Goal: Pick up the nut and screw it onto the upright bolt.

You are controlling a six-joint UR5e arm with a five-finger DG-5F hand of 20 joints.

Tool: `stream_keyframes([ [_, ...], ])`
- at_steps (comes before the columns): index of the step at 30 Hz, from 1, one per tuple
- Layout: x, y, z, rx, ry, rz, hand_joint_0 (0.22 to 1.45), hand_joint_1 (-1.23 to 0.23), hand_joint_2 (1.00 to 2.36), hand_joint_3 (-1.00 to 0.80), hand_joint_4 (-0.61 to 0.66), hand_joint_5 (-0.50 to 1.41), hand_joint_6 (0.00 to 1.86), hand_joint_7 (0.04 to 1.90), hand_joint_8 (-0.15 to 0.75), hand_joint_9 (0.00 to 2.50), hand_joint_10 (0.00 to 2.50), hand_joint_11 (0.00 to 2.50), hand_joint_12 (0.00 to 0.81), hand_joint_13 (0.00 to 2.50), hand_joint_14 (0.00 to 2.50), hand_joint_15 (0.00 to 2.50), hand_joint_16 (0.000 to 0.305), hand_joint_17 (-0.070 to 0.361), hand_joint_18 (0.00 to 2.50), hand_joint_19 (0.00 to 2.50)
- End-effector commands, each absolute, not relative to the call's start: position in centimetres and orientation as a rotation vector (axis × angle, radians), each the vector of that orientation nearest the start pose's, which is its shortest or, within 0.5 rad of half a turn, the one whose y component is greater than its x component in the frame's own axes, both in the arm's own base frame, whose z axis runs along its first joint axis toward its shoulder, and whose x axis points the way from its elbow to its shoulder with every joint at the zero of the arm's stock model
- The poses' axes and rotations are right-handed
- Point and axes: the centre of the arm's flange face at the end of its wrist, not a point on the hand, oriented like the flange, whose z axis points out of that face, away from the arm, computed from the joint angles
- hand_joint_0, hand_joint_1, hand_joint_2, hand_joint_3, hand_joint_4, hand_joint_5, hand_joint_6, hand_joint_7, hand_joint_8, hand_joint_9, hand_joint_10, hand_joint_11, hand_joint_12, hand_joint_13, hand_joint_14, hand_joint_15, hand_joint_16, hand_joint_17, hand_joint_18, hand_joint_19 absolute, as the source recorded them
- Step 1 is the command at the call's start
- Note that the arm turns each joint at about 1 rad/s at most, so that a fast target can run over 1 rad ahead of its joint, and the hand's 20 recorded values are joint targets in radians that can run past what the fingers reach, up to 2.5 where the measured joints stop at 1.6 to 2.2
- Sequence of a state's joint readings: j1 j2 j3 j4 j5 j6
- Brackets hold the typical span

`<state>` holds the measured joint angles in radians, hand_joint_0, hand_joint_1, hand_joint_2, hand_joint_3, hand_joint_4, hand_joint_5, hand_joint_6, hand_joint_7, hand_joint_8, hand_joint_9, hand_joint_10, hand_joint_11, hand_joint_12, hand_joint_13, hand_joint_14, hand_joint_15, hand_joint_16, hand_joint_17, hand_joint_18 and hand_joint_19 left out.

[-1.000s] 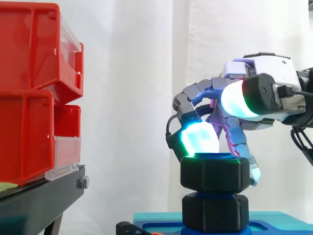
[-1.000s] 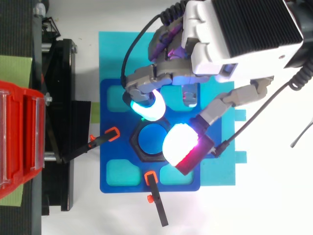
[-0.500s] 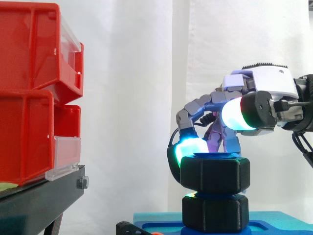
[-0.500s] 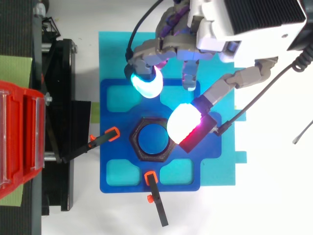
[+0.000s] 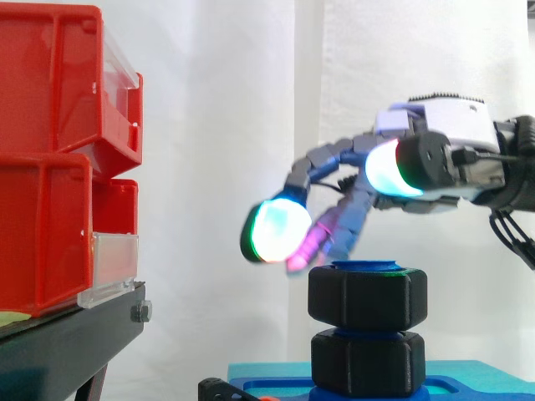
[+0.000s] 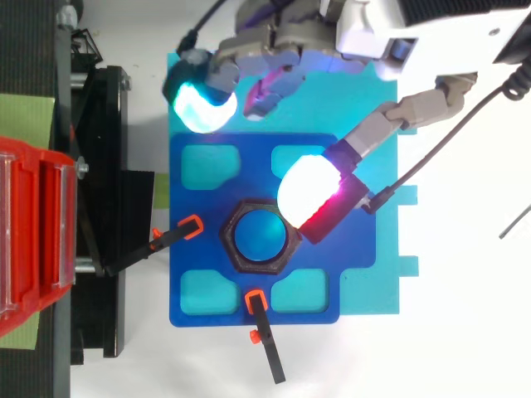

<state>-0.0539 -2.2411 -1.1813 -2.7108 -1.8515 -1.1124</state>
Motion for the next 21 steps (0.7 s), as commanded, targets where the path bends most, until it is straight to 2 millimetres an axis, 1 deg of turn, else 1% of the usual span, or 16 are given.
stream_keyframes([
  [1, 75.2, -14.3, 32.0, 0.115, 1.394, 0.534, 0.48, -0.36, 1.00, -0.50, 0.19, -0.15, 0.50, 0.63, 0.259, 0.91, 0.00, 0.00, 0.277, 0.67, 0.00, 0.00, 0.031, 0.069, 0.45, 0.18],
  [2, 75.2, -14.3, 32.0, 0.115, 1.394, 0.534, 0.48, -0.35, 1.00, -0.50, 0.19, -0.16, 0.50, 0.61, 0.249, 0.85, 0.00, 0.00, 0.274, 0.61, 0.00, 0.00, 0.028, 0.064, 0.36, 0.12],
  [5, 75.2, -13.9, 32.0, 0.112, 1.394, 0.537, 0.48, -0.35, 1.00, -0.50, 0.17, -0.16, 0.50, 0.57, 0.235, 0.77, 0.00, 0.00, 0.274, 0.49, 0.00, 0.00, 0.028, 0.062, 0.20, 0.01],
  [6, 75.2, -13.9, 32.0, 0.113, 1.394, 0.536, 0.48, -0.35, 1.00, -0.50, 0.16, -0.17, 0.50, 0.56, 0.230, 0.73, 0.00, 0.00, 0.275, 0.45, 0.00, 0.00, 0.028, 0.062, 0.13, 0.00],
  [10, 75.2, -13.3, 31.8, 0.115, 1.414, 0.544, 0.47, -0.34, 1.00, -0.50, 0.16, -0.17, 0.50, 0.56, 0.222, 0.66, 0.00, 0.00, 0.278, 0.36, 0.00, 0.00, 0.028, 0.064, 0.00, 0.00],
  [18, 74.7, -11.9, 30.6, 0.126, 1.502, 0.558, 0.47, -0.33, 1.00, -0.50, 0.17, -0.17, 0.50, 0.56, 0.223, 0.64, 0.00, 0.00, 0.281, 0.34, 0.00, 0.00, 0.029, 0.066, 0.00, 0.00],
  [21, 74.1, -11.3, 29.1, 0.128, 1.538, 0.564, 0.47, -0.33, 1.00, -0.50, 0.17, -0.17, 0.50, 0.56, 0.227, 0.65, 0.00, 0.00, 0.284, 0.35, 0.00, 0.00, 0.029, 0.066, 0.00, 0.00],
])
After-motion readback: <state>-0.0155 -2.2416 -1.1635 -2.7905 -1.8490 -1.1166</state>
